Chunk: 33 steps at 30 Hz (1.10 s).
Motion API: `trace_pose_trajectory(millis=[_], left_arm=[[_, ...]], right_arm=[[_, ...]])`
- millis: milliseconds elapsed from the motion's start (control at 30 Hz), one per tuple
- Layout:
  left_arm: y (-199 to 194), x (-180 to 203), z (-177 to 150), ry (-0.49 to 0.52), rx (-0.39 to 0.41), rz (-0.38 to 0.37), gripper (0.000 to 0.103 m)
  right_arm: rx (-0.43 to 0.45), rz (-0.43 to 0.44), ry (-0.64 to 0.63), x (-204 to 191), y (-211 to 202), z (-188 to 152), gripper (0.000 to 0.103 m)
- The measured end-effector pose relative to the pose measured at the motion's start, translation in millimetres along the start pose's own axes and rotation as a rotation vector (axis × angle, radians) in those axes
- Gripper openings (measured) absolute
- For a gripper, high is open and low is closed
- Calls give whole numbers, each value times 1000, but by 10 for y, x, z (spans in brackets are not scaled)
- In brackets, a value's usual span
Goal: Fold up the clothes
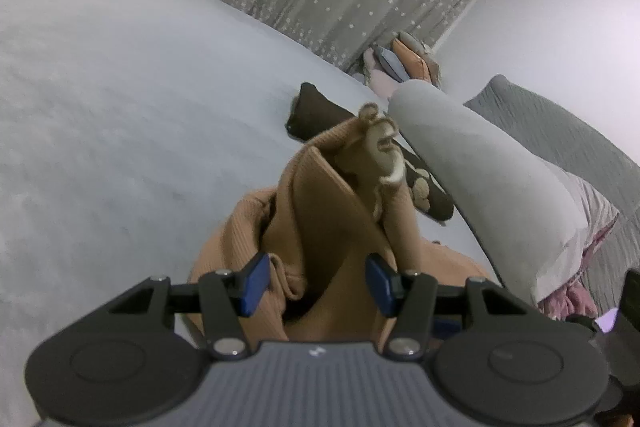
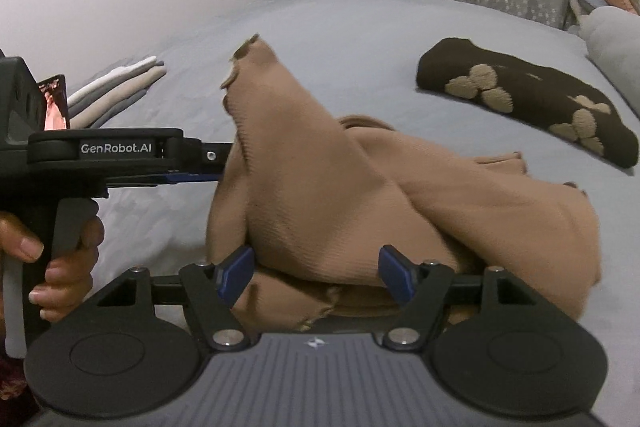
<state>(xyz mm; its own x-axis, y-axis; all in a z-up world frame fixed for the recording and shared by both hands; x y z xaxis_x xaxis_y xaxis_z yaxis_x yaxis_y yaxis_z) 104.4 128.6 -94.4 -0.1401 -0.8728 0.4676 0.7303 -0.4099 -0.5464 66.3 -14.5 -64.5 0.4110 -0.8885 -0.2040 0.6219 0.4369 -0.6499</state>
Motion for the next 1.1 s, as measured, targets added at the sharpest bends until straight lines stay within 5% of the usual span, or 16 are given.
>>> trace_pose_trajectory(millis=[300,400,433,467,533,1100], left_arm=[[91,43,-60,32,-30,-2,53],[96,69,-91,50,-36,2,53],[98,82,-98,58,-37,5,53],[104,95,-101,65,-36,11,53],[112,114,-104,77,-33,24,52],[114,95,-93,70,-11,70,47]], right_arm=[[16,-55,4,-7,274,-47,70],[49,-65,37,55,278,-32,49],[57,-62,60,88,272,-15,29],[63,-58,84,119,265,5,20],[82,-48,129,178,215,48,14],[245,-170,104,512,-426,625,10]])
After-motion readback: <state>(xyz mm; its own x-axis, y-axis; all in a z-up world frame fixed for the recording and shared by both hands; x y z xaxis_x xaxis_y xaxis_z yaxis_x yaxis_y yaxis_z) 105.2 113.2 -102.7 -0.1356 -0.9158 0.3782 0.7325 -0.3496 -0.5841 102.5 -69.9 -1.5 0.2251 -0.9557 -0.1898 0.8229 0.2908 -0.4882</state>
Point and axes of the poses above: each gripper's, at about its wrist camera, not at the fingertips, and y roughly the way its jaws point, x to its right, z to its top, the point moved 3 cm from there along y, roughly the way its jaws point, and after that the axes turned 9 degrees about z, right-handed, at the moved point
